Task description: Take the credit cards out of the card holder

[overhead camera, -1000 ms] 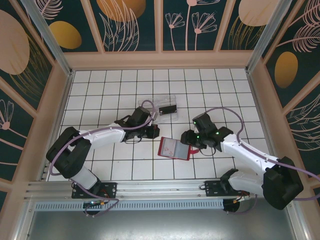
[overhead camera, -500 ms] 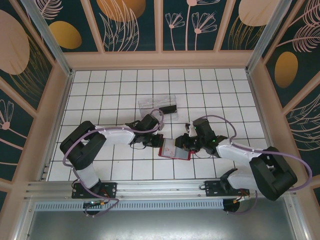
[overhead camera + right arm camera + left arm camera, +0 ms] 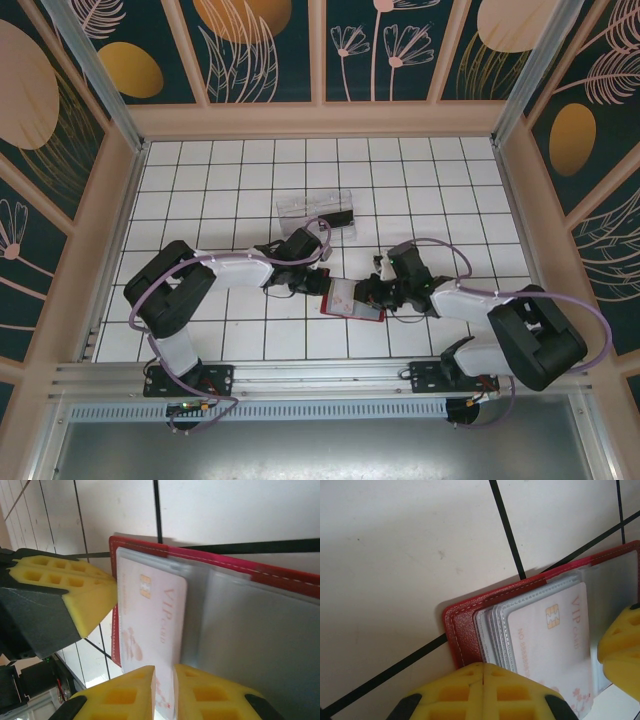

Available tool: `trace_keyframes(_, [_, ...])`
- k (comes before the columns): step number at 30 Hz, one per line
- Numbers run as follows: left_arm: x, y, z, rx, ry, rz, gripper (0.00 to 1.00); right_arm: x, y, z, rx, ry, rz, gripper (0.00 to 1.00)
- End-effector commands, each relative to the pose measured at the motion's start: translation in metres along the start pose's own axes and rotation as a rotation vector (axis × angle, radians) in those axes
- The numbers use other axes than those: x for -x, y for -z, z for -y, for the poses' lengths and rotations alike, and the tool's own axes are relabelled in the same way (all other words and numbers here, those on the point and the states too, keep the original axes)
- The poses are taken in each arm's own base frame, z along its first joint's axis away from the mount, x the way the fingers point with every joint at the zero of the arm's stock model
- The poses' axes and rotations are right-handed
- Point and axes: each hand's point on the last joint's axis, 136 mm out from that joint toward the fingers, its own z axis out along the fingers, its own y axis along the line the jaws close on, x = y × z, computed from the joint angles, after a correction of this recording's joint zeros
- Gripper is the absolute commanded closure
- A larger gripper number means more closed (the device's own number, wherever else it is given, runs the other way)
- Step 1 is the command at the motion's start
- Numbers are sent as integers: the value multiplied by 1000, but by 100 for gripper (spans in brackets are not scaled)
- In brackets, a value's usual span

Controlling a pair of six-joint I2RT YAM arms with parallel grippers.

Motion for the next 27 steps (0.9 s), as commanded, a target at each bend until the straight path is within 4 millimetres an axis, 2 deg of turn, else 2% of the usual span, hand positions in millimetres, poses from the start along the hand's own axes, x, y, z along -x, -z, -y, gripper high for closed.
trace_keyframes(1, [-17,-5,-12,53,17,-69,100,0,8,6,-18,10,26,82])
trace_keyframes(5, [-17,-6,-13,55,18,-70,100,0,12,14,-14,-13,39,82])
trace_keyframes(10, [-17,-6,-11,53,22,-71,100,-6,8,11,31,-11,3,82])
trace_keyframes(27, [-20,-4,-14,65,27,-77,100,-8,2,7,83,-9,-17,81])
